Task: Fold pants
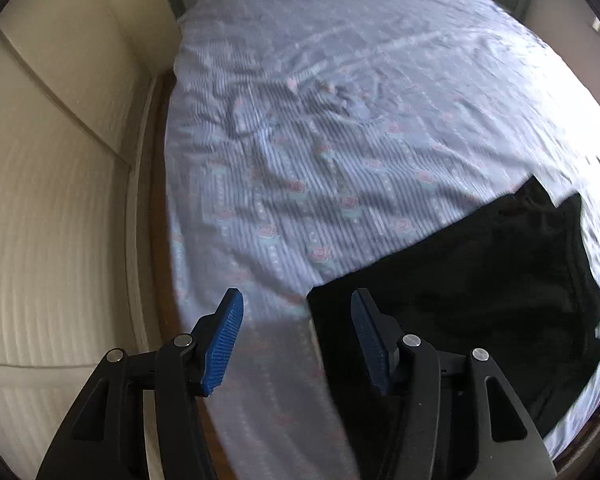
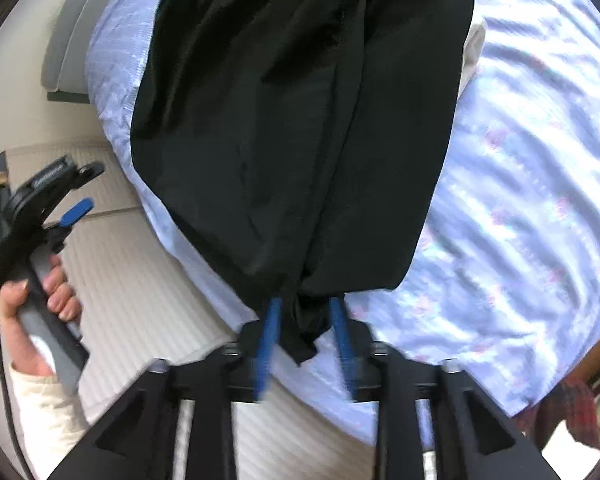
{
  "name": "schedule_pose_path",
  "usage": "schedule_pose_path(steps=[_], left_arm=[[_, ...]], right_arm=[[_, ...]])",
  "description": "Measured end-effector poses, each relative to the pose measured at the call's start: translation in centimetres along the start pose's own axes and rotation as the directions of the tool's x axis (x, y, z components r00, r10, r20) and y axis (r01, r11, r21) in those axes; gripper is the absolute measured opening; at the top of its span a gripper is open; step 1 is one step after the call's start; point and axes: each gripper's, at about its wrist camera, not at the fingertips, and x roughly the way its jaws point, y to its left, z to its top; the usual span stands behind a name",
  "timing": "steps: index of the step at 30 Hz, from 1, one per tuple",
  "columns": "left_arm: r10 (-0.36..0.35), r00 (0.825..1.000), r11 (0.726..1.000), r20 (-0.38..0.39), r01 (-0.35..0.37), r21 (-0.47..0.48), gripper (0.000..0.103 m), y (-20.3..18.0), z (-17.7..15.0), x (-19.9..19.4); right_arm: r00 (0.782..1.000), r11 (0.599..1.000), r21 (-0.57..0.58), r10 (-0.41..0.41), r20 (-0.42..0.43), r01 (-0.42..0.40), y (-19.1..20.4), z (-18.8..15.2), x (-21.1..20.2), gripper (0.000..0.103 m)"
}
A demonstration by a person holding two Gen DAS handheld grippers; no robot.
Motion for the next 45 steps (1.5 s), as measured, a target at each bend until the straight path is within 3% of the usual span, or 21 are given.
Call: schedule_pose_path(steps=[3, 7, 10, 14, 18, 22, 26, 33, 37, 45], left_arm=[[0.001, 0.999, 0.999, 0.043, -0.003, 0.040, 0.065, -0.2, -2.7, -3.1], [0.010, 0.993, 0.995, 0.120, -0.022, 0.098, 0.073, -1.7, -7.0, -7.8], [0.008, 0.984, 0.990, 0.178, -0.033, 0.139, 0.078, -4.2, -10.3, -11.4], [-0.054, 0.972, 0.987, 0.228, 0.018, 0.159, 0.083, -8.5, -14.3, -16.3], [-0.090, 0.953, 0.984, 0.289, 0.040, 0.173, 0.089, -13.7, -17.2, -21.1], [-0.111, 0.935, 0.990, 0.336, 0.073, 0.122, 0.092, -19.6, -19.6, -25.7], [-0.103, 0.924, 0.995, 0.368, 0.092, 0.047, 0.096, -25.4, -21.6, -29.2], [-0.080, 0.910, 0.995, 0.407, 0.095, -0.016, 0.100, -35.5, -24.1, -33.9], [-0.078, 0.898, 0.996, 0.434, 0.085, 0.002, 0.101, -40.7, -24.6, -35.9], [-0.066, 0.875, 0.997, 0.480, 0.042, 0.061, 0.103, -48.3, -22.9, -37.8]], right_arm=[[0.997, 0.994, -0.105, -0.027, 0.074, 0.035, -0.9, -0.6, -3.1, 0.054], [0.981, 0.957, -0.272, -0.053, 0.189, 0.104, -2.3, -0.8, -8.1, 0.061], [0.953, 0.904, -0.396, -0.043, 0.300, 0.165, -2.5, -1.0, -12.7, 0.066], [0.910, 0.813, -0.526, -0.013, 0.414, 0.251, -3.8, -1.5, -19.2, 0.071], [0.895, 0.783, -0.568, 0.036, 0.446, 0.251, -6.3, -1.8, -24.5, 0.074], [0.885, 0.764, -0.592, 0.060, 0.462, 0.257, -10.0, -1.2, -29.5, 0.074], [0.871, 0.701, -0.649, 0.080, 0.485, 0.297, -13.7, -0.4, -34.6, 0.076], [0.872, 0.612, -0.734, 0.142, 0.469, 0.296, -19.6, 2.7, -42.1, 0.077], [0.850, 0.601, -0.733, 0.162, 0.502, 0.318, -22.3, 4.0, -45.3, 0.077], [0.818, 0.647, -0.696, 0.190, 0.542, 0.311, -26.4, 8.3, -49.7, 0.078]])
